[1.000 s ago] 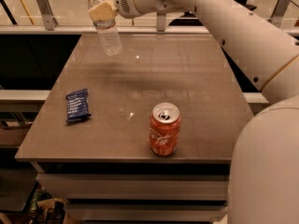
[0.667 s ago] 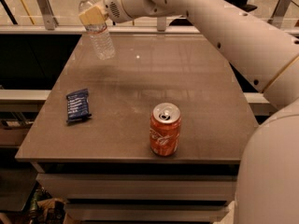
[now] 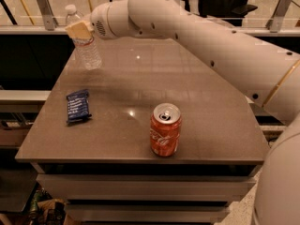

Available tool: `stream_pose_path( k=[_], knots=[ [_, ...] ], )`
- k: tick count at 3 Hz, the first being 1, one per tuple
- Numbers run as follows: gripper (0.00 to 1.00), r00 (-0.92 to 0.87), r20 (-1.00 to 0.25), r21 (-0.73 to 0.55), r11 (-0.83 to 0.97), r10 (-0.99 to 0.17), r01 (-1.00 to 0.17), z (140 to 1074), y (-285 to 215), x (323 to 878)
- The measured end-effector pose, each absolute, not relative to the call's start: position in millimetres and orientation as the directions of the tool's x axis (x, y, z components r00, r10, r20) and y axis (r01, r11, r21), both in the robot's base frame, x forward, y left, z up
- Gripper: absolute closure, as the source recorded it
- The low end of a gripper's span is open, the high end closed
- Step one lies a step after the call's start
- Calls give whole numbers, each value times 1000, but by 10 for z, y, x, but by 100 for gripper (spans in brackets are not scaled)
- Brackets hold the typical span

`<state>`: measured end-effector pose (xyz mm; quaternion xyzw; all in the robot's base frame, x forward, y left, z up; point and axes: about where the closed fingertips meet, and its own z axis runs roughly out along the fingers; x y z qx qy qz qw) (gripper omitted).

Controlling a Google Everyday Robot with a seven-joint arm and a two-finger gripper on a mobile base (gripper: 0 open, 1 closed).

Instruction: Move water bottle near rxbar blueberry

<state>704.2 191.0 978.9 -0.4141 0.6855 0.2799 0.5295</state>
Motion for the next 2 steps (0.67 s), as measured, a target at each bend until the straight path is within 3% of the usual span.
stream_pose_path(
  k=[2],
  knots=[
    [100,-68,-986,-26,547,-151,-837,9703,2276,6718]
  ],
)
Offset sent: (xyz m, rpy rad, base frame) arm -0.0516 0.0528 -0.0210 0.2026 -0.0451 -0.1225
